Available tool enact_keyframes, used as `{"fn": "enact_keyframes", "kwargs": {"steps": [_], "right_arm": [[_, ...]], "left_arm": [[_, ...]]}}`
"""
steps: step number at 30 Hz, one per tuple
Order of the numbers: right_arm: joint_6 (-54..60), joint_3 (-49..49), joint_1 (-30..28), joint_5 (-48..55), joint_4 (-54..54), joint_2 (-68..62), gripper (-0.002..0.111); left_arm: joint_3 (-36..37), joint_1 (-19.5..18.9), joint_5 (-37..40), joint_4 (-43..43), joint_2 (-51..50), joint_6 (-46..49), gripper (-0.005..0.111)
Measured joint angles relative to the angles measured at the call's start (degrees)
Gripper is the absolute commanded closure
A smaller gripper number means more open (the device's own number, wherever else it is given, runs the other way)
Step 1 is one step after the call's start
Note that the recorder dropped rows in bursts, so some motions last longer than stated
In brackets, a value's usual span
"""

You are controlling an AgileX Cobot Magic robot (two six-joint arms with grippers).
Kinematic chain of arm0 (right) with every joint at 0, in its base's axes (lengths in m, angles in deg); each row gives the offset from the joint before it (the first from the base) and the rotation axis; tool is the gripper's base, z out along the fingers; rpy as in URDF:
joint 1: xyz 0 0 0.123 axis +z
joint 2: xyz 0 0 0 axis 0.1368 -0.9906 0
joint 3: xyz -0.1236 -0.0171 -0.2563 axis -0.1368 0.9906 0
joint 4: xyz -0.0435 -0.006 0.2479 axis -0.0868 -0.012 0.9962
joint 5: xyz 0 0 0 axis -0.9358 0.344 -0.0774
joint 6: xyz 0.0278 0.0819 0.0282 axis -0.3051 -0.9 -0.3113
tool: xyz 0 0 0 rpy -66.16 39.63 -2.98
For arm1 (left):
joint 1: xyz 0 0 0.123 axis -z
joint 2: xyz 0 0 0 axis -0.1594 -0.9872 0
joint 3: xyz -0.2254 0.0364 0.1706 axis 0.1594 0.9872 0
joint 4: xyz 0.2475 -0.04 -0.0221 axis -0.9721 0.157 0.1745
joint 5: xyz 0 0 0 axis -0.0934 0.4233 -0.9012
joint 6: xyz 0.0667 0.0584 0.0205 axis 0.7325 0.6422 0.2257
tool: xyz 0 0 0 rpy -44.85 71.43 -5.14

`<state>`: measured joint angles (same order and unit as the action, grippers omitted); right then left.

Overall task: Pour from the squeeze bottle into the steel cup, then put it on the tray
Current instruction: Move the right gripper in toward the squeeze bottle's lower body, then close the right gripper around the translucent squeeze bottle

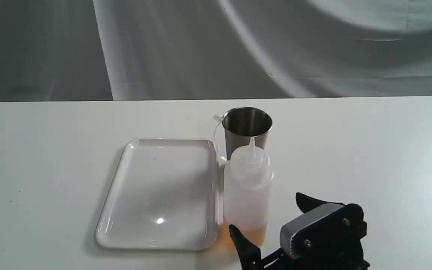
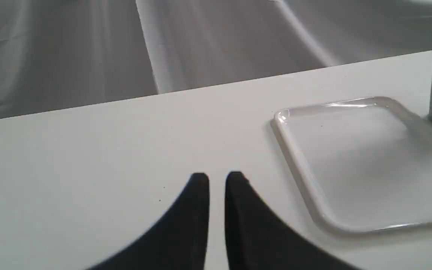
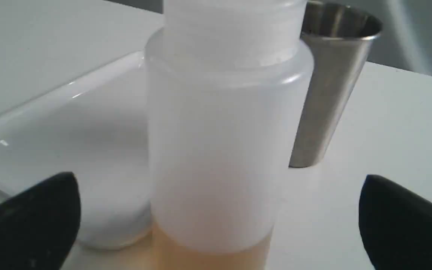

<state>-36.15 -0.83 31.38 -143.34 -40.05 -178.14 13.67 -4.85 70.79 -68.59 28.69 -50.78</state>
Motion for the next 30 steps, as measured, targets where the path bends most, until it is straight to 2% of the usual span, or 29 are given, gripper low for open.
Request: {"fn": "enact_keyframes", "kwargs": {"steps": [6,15,24,30], "right_arm": [[0.1,-2.54,-2.59,0.11,-3.49,0.0,0.003],[0.44,-3.03,-2.95,1.12,-4.0,-0.1,0.003],[1.02,-6.84,-3.32,6.59,-3.65,-0.1,0.003],[1.36,-6.96,-6.17,6.75,-4.69,-1.83,0.003]], "left_arm": [[0.0,0.0,0.0,0.0,0.0,0.0,0.098],[0.0,0.0,0.0,0.0,0.0,0.0,0.098],[0.0,0.0,0.0,0.0,0.0,0.0,0.098],[0.0,0.0,0.0,0.0,0.0,0.0,0.098]]}}
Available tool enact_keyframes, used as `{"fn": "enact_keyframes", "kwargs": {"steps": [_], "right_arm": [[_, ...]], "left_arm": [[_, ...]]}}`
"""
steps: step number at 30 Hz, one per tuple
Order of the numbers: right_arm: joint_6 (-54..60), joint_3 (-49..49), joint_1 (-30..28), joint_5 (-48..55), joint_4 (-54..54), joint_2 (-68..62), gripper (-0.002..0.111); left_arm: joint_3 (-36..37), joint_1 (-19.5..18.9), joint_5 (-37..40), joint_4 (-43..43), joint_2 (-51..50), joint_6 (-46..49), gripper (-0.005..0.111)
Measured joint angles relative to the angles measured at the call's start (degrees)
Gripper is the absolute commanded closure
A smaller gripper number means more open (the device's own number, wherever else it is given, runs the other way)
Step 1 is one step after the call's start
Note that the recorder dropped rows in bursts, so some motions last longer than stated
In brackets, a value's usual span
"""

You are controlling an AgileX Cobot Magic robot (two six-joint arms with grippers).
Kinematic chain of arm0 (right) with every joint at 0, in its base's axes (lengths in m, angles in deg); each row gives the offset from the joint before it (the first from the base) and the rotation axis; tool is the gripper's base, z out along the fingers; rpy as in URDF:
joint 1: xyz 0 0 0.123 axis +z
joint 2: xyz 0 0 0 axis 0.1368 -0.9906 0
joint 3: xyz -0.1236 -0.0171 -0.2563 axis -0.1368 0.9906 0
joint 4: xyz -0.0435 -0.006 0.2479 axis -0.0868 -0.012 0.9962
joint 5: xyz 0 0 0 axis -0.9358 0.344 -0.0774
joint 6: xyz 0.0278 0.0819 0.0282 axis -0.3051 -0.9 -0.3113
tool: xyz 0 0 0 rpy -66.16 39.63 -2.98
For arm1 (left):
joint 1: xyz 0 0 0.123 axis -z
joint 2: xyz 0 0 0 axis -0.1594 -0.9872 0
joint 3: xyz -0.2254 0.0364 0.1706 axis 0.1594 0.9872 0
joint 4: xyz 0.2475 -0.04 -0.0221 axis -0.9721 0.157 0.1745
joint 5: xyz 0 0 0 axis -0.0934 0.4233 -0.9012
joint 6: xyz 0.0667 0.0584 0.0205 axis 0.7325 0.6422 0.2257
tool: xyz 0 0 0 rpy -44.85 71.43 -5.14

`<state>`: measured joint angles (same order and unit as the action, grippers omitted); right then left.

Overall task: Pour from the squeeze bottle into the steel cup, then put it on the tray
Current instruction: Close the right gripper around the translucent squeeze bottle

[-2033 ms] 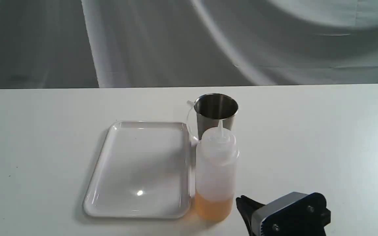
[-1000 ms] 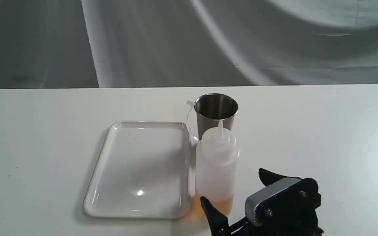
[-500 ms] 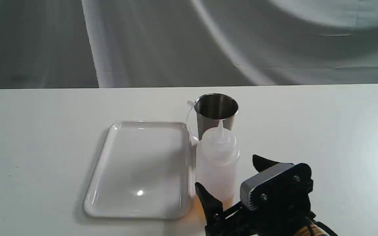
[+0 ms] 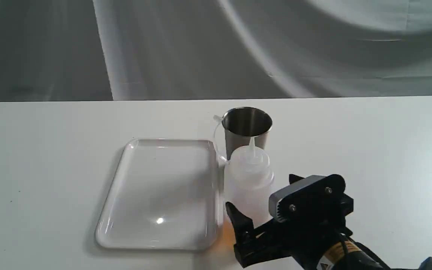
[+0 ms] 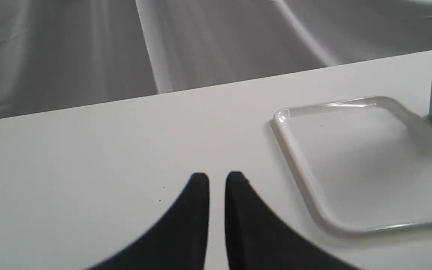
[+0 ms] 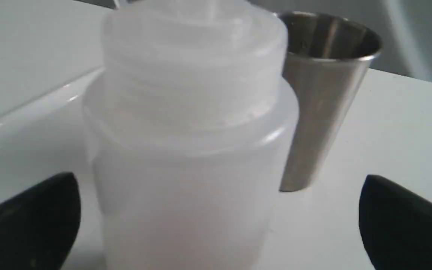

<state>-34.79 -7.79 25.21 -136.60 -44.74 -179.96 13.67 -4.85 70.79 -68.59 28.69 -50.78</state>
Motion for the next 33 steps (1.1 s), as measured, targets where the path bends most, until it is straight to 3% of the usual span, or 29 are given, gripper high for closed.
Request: {"fn": "enact_keyframes", "kwargs": {"steps": [33], "right_arm": [[1.07,-8.6,-3.55,0.0,-6.95,-9.64,0.003]], "left_arm": [[0.0,0.0,0.0,0.0,0.0,0.0,0.098]]}}
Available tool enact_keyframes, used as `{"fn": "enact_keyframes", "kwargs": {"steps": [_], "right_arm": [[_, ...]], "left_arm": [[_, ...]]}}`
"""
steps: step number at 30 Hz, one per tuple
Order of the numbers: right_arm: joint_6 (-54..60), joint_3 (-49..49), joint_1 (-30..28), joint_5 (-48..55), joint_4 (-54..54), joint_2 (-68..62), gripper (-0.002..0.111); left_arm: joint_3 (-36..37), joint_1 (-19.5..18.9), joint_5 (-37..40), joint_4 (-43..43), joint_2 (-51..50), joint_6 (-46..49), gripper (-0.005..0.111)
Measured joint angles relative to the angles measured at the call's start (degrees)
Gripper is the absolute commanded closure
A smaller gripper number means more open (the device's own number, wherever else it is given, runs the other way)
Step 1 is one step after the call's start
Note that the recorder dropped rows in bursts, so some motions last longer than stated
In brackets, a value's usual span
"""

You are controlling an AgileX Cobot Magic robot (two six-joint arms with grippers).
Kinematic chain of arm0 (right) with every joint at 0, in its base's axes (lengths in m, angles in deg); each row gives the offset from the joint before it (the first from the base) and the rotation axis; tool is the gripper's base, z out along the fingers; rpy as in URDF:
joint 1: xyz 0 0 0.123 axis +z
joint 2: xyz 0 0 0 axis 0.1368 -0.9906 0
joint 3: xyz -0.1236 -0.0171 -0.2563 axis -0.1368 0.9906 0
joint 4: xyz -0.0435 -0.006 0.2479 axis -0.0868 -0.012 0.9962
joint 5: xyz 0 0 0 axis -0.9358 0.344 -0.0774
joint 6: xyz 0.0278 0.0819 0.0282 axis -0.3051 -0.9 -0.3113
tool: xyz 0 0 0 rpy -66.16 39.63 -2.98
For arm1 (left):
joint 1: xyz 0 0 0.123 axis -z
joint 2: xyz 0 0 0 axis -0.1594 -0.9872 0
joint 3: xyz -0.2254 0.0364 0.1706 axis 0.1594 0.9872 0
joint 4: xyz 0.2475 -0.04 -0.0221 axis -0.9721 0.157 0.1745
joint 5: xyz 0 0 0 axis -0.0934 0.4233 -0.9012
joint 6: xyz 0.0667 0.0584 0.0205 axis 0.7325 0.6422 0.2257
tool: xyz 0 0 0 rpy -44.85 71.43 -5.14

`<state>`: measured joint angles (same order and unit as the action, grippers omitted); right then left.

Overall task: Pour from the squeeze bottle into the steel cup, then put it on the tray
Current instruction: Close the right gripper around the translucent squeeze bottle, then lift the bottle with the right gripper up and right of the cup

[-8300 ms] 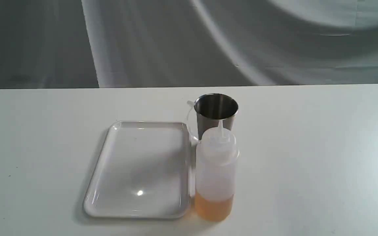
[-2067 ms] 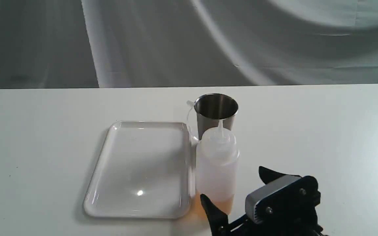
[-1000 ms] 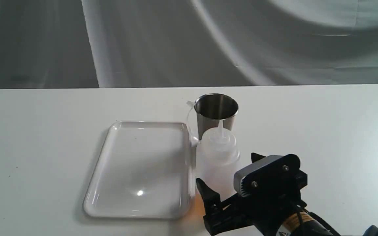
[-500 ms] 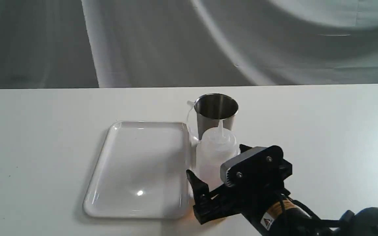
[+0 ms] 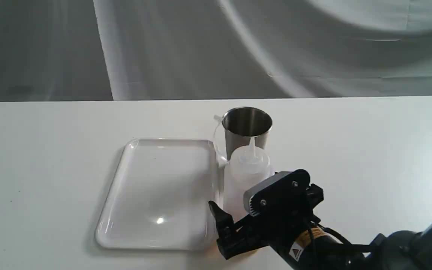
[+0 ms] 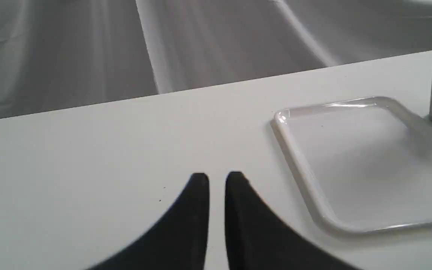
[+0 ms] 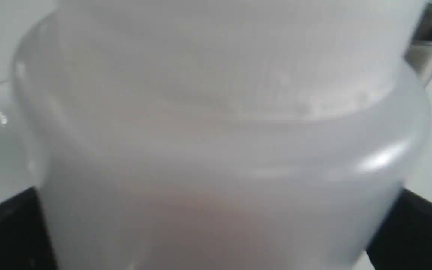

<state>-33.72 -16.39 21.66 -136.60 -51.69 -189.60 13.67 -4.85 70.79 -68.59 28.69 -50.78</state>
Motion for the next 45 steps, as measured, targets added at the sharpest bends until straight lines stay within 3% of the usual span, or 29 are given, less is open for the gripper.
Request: {"fn": "enact_keyframes", "kwargs": {"steps": [14,30,38,45], "right_arm": [[-2.26,-0.09,-2.68,-0.61,-4.27,-1.31,0.009],[-2.14,-0.09,-2.68,-1.64,-6.31,-1.77,0.085],[2.1,-0.09,-2.68,-0.36,-6.44,0.3,0.104],[5.37,0.01,-2.68,5.7,-2.02,10.35,0.104]], "left_arm": [[0.0,0.0,0.0,0.0,0.0,0.0,0.098],[0.0,0.0,0.0,0.0,0.0,0.0,0.098],[0.0,0.0,0.0,0.0,0.0,0.0,0.098],[0.0,0.0,0.0,0.0,0.0,0.0,0.098]]}}
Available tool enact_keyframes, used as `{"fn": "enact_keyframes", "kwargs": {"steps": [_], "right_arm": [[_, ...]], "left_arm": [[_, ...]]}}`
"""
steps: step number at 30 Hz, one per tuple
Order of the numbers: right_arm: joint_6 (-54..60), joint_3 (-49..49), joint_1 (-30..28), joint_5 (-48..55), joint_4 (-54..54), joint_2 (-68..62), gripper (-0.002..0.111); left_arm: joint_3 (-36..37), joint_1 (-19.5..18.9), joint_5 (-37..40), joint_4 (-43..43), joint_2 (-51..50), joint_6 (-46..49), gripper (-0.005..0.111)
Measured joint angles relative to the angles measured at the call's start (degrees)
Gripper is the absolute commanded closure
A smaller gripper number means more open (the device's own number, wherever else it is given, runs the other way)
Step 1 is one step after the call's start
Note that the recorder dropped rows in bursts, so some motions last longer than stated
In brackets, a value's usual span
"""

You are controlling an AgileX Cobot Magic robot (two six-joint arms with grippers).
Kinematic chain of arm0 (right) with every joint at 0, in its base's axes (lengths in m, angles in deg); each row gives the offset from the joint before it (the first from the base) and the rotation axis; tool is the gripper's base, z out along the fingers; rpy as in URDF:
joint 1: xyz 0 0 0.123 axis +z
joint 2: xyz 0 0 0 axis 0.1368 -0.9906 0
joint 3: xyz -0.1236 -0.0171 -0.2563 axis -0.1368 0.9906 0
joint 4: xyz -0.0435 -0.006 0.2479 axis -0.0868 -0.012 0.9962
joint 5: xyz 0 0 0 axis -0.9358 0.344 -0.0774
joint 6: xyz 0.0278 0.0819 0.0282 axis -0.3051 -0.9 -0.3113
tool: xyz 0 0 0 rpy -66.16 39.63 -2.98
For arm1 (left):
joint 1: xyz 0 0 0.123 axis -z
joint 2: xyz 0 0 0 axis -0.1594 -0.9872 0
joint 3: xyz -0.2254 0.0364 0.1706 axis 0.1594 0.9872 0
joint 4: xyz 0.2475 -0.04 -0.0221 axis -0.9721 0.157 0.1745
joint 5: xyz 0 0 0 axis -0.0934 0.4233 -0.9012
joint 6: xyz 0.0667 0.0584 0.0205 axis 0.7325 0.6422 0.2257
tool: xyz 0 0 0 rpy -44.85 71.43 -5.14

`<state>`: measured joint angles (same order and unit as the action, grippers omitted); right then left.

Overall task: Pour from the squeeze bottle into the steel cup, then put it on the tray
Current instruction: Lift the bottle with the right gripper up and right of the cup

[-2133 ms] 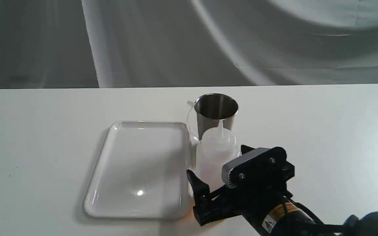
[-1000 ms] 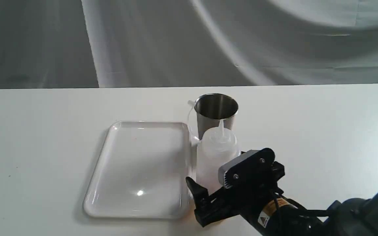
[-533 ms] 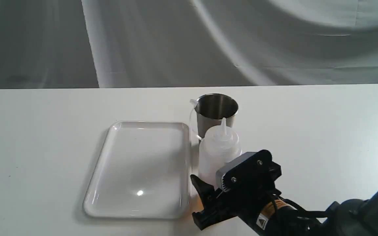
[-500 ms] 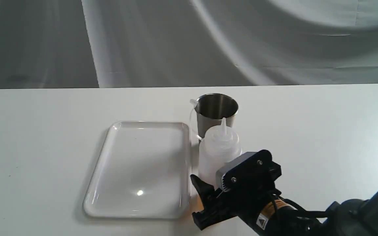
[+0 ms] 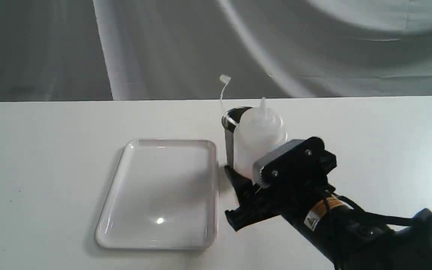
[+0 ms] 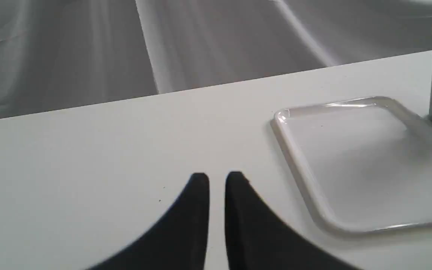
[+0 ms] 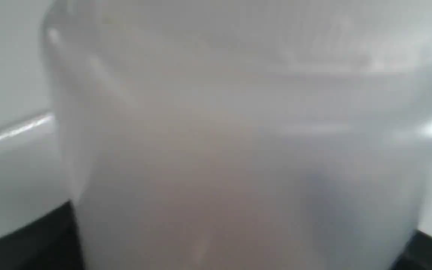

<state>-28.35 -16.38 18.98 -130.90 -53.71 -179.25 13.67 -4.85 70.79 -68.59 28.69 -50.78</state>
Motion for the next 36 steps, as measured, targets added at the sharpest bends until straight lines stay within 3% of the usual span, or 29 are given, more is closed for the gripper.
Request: {"fn": "enact_keyframes", "kwargs": {"steps": [12,18,25,36], "right_arm": [[10.5,1.44,0.0,17.6,7.97,19.91,0.105],[17.78,1.44,-0.19,20.78,17.56,26.34,0.106],[29.71,1.44,-3.58,21.18,30.33,27.3,0.106],[41.9,-3.95,-8.58,21.97,33.34,22.66,0.106]], "left_arm": [[0.0,0.0,0.0,0.0,0.0,0.0,0.098],[0.0,0.0,0.0,0.0,0.0,0.0,0.098],[0.0,0.0,0.0,0.0,0.0,0.0,0.098],[0.0,0.0,0.0,0.0,0.0,0.0,0.098]]}}
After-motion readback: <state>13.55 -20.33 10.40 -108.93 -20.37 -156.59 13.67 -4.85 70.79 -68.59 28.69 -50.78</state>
